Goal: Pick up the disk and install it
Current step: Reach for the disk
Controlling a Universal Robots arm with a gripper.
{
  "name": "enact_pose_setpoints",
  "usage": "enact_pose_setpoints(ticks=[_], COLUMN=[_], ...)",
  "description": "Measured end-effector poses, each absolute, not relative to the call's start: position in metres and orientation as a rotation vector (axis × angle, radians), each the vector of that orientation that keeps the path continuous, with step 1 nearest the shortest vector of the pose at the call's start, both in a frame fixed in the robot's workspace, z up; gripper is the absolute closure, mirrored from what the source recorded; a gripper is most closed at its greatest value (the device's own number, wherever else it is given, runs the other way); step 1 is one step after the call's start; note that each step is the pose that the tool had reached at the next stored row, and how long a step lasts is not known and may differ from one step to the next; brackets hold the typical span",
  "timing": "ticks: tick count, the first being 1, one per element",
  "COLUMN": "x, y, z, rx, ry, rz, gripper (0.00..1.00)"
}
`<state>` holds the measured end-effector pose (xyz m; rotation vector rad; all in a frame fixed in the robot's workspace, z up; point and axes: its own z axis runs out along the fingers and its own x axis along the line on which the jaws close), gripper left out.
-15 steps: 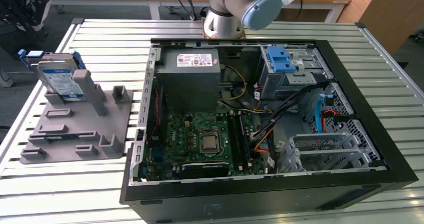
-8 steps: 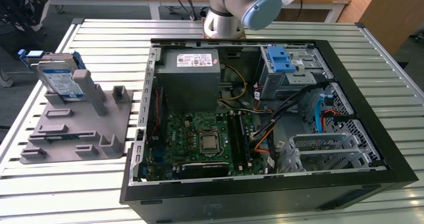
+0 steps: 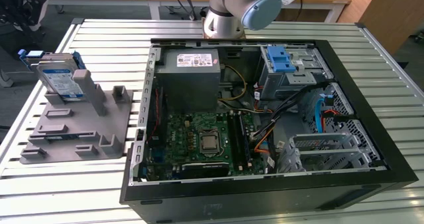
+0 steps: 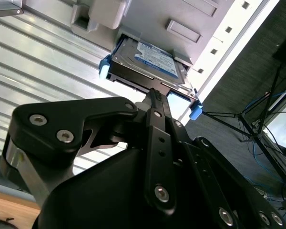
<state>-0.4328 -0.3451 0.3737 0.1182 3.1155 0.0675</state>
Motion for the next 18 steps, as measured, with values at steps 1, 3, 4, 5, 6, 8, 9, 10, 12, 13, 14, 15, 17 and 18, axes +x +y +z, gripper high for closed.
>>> enact_pose_setpoints(ticks=[1,3,4,5,6,8,9,10,12,13,14,15,17,18], x=[-0.4329,-0.4332,-0.4334,-0.4335,-0.4335,-0.4335,-0.4337,-0.4338,-0.4347,-0.4354,-0.4363,-0.4373,-0.44,-0.4418], y=[-0.345,-0.3451,-0.3451,-0.3451,-0.3451,-0.3451,-0.3451,-0.3451,-0.345,-0.345,-0.345,-0.3451,-0.3451,-0.345], z=[0.3736,0.3736,0.3736,0.3736,0.3736,0.3736,0.3736,0.3736,0.3736,0.3736,0.3736,0.3735,0.3734,0.3734], rx=[0.118,0.118,0.118,0.118,0.118,0.118,0.118,0.118,0.118,0.118,0.118,0.118,0.118,0.118], ry=[3.115,3.115,3.115,3.115,3.115,3.115,3.115,3.115,3.116,3.115,3.116,3.116,3.115,3.115], rz=[0.068,0.068,0.068,0.068,0.068,0.068,0.067,0.068,0.067,0.068,0.067,0.067,0.067,0.068], gripper=[0.89,0.89,0.89,0.89,0.89,0.89,0.89,0.89,0.89,0.89,0.89,0.89,0.89,0.89])
